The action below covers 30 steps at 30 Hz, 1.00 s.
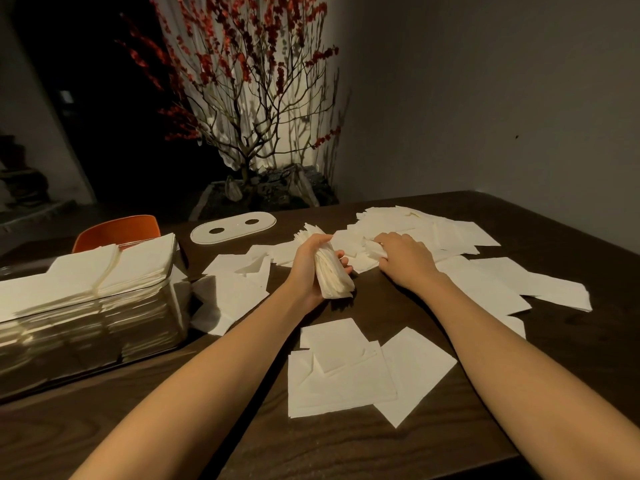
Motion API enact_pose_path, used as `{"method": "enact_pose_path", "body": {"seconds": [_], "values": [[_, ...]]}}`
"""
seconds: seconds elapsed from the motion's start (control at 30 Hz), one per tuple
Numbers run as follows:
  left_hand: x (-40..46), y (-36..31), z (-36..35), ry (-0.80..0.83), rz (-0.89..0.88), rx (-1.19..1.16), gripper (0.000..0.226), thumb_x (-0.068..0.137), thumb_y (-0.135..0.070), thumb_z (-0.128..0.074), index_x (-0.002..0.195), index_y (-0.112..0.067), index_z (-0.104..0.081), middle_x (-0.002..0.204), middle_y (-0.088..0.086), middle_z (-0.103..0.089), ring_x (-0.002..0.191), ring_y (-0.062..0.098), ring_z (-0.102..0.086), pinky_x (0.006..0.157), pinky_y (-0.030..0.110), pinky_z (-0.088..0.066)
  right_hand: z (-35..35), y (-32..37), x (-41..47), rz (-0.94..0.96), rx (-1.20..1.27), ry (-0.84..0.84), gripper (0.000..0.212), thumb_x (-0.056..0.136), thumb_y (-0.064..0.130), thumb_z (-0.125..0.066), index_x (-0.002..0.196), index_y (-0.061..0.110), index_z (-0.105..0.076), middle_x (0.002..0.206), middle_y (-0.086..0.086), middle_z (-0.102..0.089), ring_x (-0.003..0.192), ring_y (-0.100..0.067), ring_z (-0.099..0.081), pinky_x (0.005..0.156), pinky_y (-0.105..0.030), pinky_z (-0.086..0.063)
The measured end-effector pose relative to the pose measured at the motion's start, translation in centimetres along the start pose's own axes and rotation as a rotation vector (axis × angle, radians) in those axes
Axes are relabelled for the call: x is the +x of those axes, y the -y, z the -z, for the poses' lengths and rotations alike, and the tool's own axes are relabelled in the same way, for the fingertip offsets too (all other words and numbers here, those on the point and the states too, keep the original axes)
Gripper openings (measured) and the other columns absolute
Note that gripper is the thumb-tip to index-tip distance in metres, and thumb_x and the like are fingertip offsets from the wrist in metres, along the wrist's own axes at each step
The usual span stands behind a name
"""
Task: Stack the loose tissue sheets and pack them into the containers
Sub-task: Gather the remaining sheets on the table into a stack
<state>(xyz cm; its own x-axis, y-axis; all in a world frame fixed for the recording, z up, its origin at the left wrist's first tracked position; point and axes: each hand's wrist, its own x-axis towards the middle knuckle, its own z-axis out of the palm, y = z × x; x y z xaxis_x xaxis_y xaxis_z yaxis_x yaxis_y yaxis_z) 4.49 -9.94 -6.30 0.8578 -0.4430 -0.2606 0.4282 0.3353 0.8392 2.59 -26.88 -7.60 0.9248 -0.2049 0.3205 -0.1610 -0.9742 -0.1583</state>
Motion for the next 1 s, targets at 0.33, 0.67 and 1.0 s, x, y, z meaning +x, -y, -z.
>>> {"method": "enact_pose_path", "body": {"seconds": [0.33,0.67,1.0], "values": [[0.4,-0.4,0.8,-0.093,-0.098,-0.084,0.029,0.09,-0.025,-0.055,0.113,-0.008,-0.051,0.085,0.008,-0.055,0.075,0.017,-0.056,0.071,0.033,-0.05,-0.1,1.8,0.2,0.262,0.035,0.092,0.066,0.094,0.05,-0.05,0.15,0.026,-0.025,0.158,0.002,-0.023,0.145,-0.018,-0.02,0.118,-0.04,-0.011],[0.8,-0.4,0.7,-0.119,-0.14,-0.007,0.023,0.09,-0.025,-0.054,0.109,-0.01,-0.052,0.082,0.007,-0.054,0.072,0.016,-0.055,0.068,0.031,-0.049,-0.6,3.7,3.2,0.162,-0.096,0.187,0.055,0.09,0.047,-0.053,0.139,0.021,-0.044,0.14,-0.006,-0.045,0.125,-0.026,-0.045,0.104,-0.047,-0.033],[0.5,-0.3,0.7,-0.154,-0.152,0.057,0.028,0.089,-0.026,-0.053,0.112,-0.009,-0.051,0.083,0.007,-0.056,0.072,0.016,-0.056,0.065,0.03,-0.047,-0.9,3.4,2.3,0.147,-0.26,-0.063,0.022,0.096,0.024,-0.054,0.117,0.022,-0.062,0.113,-0.002,-0.067,0.107,-0.018,-0.061,0.114,-0.041,-0.019]]}}
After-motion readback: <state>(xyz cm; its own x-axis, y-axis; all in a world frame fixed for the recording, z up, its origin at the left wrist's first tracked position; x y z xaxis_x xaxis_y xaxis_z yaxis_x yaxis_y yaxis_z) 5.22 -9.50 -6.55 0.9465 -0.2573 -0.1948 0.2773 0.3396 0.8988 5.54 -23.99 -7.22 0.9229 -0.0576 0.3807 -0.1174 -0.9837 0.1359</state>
